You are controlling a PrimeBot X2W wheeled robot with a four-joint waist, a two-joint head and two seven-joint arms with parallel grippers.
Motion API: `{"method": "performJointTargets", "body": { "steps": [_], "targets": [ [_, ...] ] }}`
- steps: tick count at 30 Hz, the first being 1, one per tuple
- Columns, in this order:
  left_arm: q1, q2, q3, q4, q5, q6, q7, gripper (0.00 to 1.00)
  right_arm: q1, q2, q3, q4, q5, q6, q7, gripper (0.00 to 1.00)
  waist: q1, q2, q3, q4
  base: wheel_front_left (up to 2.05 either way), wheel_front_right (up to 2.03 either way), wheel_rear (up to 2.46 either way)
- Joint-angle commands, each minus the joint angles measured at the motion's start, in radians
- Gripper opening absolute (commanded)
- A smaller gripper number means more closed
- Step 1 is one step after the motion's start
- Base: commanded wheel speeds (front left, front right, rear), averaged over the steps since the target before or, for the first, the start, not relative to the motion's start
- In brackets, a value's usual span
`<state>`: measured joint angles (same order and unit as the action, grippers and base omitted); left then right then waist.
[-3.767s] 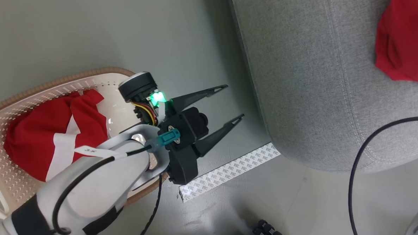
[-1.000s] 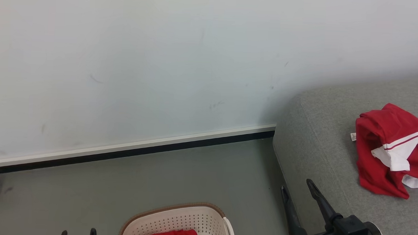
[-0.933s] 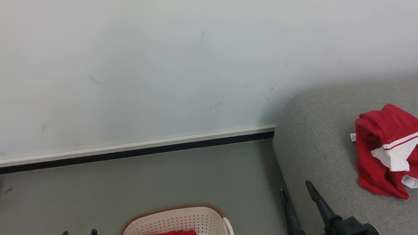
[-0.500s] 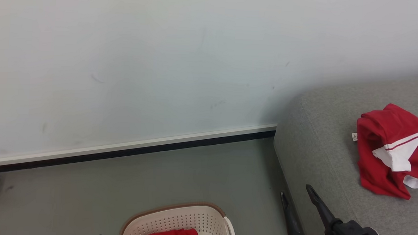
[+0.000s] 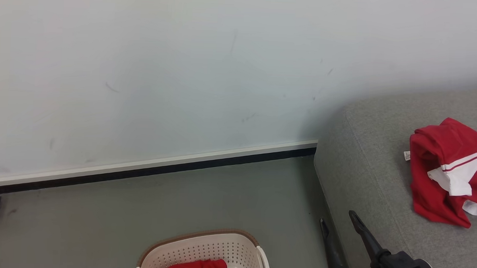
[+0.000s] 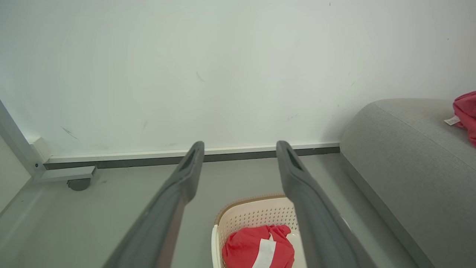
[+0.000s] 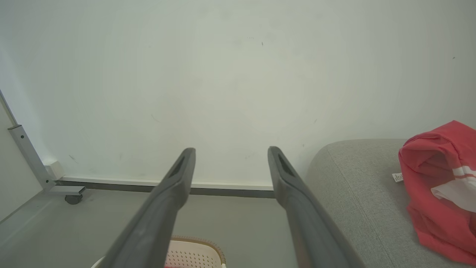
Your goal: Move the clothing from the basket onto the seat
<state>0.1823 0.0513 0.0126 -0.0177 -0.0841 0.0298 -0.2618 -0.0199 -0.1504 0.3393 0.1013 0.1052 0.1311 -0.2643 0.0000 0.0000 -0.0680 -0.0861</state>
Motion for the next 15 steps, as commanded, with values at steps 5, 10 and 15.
{"method": "performJointTargets", "body": {
  "steps": [5, 10, 15],
  "targets": [
    [0.000, -0.001, 0.002, 0.005, 0.008, 0.004, -0.003, 1.00, -0.001, 0.000, 0.002, 0.000, 0.006, -0.001, -0.001, 1.00, 0.0000, 0.0000, 0.001, 0.002, 0.00, 0.00, 0.00],
    [-0.002, -0.001, 0.001, 0.005, 0.013, 0.005, -0.003, 1.00, -0.001, -0.002, 0.001, 0.000, 0.007, -0.001, -0.001, 1.00, 0.0000, 0.0000, 0.003, 0.003, 0.00, 0.00, 0.00],
    [-0.002, -0.001, -0.002, 0.004, 0.010, 0.008, -0.003, 1.00, -0.001, -0.002, 0.000, 0.001, 0.009, -0.001, -0.001, 1.00, 0.0000, 0.0000, 0.004, 0.002, 0.00, 0.00, 0.00]
  ]
}}
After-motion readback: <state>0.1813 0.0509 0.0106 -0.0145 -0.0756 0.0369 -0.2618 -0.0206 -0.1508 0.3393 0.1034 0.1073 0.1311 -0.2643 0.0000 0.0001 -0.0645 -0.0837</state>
